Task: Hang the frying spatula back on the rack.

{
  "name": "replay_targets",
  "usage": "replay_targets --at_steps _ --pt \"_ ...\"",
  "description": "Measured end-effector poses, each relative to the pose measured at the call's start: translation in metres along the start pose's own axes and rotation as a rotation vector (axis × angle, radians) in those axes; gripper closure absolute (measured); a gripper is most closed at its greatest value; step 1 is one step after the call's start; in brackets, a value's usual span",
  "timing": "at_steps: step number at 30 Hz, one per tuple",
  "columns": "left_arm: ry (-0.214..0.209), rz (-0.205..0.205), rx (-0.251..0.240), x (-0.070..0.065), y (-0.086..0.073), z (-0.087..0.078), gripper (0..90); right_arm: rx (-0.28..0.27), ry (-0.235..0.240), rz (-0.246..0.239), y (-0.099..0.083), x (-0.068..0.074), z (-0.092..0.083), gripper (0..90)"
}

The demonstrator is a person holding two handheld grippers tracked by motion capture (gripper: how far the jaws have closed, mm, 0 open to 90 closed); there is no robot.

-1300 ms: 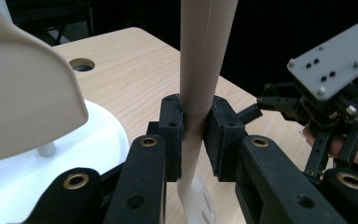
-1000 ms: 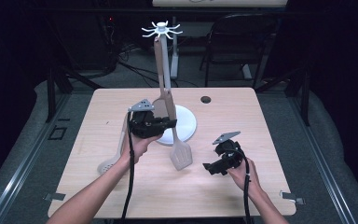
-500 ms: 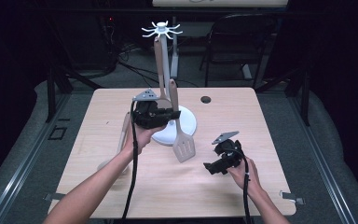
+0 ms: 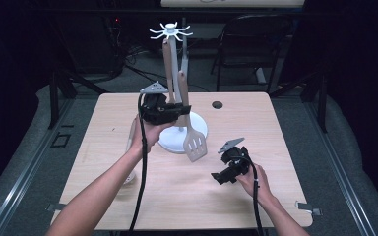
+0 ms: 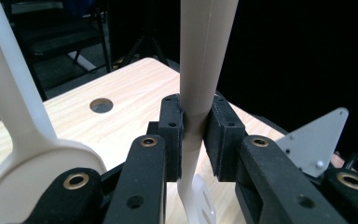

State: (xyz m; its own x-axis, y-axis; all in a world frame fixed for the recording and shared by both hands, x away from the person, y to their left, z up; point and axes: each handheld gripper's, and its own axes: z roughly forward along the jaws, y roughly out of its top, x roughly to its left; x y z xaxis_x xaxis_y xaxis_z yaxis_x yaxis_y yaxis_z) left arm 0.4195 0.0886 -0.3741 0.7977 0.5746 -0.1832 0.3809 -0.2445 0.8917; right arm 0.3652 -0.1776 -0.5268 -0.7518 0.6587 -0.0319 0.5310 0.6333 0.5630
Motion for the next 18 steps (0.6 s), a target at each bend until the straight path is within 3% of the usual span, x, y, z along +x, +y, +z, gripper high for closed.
replay_targets --at_steps 2,3,10,12,18 --pt "0.008 0.003 0.002 0.0 0.001 0.001 77.5 0.0 0.004 -0.003 0.001 0.0 0.0 0.0" --pt "0.027 -0.003 0.01 -0.001 0.003 0.002 77.5 -0.026 0.029 0.01 0.002 -0.001 0.001 0.1" --pt "0.056 -0.022 0.019 -0.001 0.007 0.006 77.5 -0.043 0.03 0.006 0.006 -0.003 0.003 1.4" --pt "0.06 -0.031 0.019 0.0 0.009 0.006 77.6 -0.015 0.029 -0.013 0.008 -0.003 0.003 1.5" --pt "0.081 -0.015 0.024 -0.001 0.012 0.006 77.6 -0.001 0.031 -0.016 0.007 -0.003 0.005 1.4"
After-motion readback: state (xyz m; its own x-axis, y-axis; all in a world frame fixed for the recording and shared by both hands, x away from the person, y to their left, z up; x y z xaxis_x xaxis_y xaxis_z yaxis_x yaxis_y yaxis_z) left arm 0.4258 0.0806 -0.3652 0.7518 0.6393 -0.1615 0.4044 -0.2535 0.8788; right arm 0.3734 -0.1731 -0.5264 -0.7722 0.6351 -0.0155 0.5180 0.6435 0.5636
